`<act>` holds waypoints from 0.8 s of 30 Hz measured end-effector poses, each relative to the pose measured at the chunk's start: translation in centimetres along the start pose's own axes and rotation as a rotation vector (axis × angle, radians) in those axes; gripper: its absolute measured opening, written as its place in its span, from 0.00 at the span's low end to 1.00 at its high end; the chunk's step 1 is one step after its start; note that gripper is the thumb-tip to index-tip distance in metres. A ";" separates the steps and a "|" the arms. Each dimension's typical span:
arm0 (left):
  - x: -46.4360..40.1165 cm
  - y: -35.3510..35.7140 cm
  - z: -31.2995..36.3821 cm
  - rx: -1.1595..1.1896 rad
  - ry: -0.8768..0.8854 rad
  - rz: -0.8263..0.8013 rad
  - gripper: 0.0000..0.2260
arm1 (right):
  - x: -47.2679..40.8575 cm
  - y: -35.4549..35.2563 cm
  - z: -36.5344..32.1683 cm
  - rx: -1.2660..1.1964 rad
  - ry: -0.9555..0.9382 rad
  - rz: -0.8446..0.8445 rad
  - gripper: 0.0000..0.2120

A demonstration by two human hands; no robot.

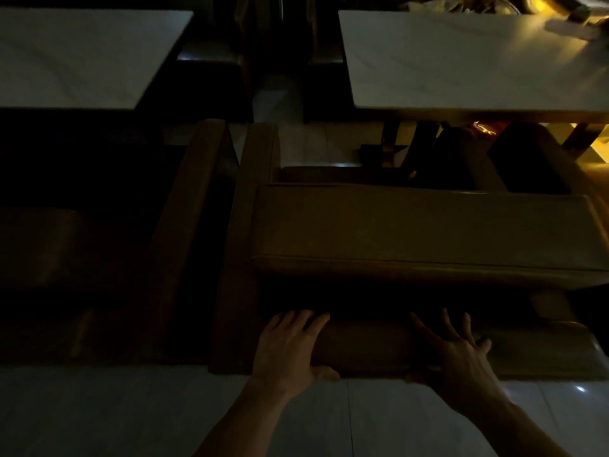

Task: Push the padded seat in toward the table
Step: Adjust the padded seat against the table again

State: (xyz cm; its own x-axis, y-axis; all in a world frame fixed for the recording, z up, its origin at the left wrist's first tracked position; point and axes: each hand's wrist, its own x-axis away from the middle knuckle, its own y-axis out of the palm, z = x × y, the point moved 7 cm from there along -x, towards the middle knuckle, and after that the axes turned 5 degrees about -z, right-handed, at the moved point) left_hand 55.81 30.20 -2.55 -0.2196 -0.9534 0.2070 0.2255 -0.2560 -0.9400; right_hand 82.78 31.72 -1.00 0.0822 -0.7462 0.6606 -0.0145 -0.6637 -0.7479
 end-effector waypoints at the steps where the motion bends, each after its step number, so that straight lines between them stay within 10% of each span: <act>1: -0.2 0.0 -0.1 0.001 0.005 -0.001 0.45 | -0.2 -0.2 0.0 0.001 0.007 -0.008 0.54; 24: 0.0 -1.0 -1.2 0.118 -0.042 0.006 0.43 | -0.8 0.2 -1.4 0.065 0.015 0.135 0.53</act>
State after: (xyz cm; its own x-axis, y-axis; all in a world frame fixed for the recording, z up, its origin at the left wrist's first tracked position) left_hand 54.44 30.62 -1.88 -0.1786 -0.9601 0.2151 0.3374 -0.2651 -0.9033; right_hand 81.29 32.15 -1.57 0.0694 -0.8294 0.5543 0.0402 -0.5529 -0.8323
